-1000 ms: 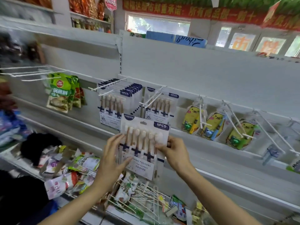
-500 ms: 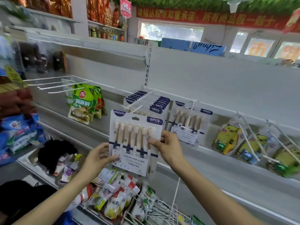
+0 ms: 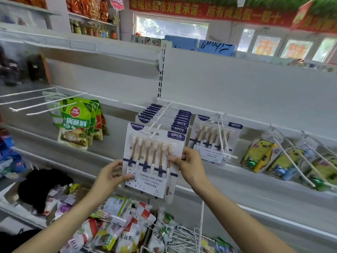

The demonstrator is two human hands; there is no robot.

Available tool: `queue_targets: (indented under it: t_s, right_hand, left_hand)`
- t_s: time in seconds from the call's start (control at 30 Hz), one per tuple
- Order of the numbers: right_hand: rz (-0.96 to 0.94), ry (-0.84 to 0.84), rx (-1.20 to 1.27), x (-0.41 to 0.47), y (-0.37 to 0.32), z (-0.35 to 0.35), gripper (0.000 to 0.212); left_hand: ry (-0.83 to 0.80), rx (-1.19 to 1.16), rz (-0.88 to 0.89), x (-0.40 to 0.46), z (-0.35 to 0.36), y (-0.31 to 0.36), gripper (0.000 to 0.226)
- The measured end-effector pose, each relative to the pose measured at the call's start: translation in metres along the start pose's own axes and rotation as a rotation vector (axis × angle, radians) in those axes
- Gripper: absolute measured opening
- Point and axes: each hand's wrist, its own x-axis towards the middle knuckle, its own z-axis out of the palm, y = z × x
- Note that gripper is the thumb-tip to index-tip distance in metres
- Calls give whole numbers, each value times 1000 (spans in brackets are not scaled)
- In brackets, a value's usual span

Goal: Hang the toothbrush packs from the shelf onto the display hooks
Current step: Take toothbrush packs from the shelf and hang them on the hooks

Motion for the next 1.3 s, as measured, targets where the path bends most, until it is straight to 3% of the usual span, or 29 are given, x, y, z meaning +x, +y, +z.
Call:
queue_targets:
  t_s: [0.17,0.5,0.57,0.67,0.8,0.93,1.0,1.13,1.3]
  right_hand:
    - [37,86,-49,21,3,-1,12]
    - [-4,152,-143,21,8,1,8]
    - [8,170,-242,19,11,-4,20]
    - [43,135,-500,13,19,-21,29]
    - [-48,33,-755,-15,42,-59,44]
    - [-88,-49,-955,-52,65,-98,48]
    - [-98,-58,-1012,-71,69,-116,50]
    - [-105,-27,-1066,-110,71,-157,52]
    - [-126,65,-1083,-162,72,-218,52]
  left_hand:
    - [-2,53,7,38,10,-6,37]
    - [-13,109,19,53,15,-9,34]
    - [20,196,2,47,14,-12,39]
    - [49,405,-32,27,18,-34,71]
    - [-105,651,-18,-8,35,-70,62]
    - [-324,813,223,-20,71,-67,74]
    - [-401,797,334,-20,98,-48,68]
    - [-454,735,599,-14,160,-1,53]
    - [-499,740,877,-15,240,57,53]
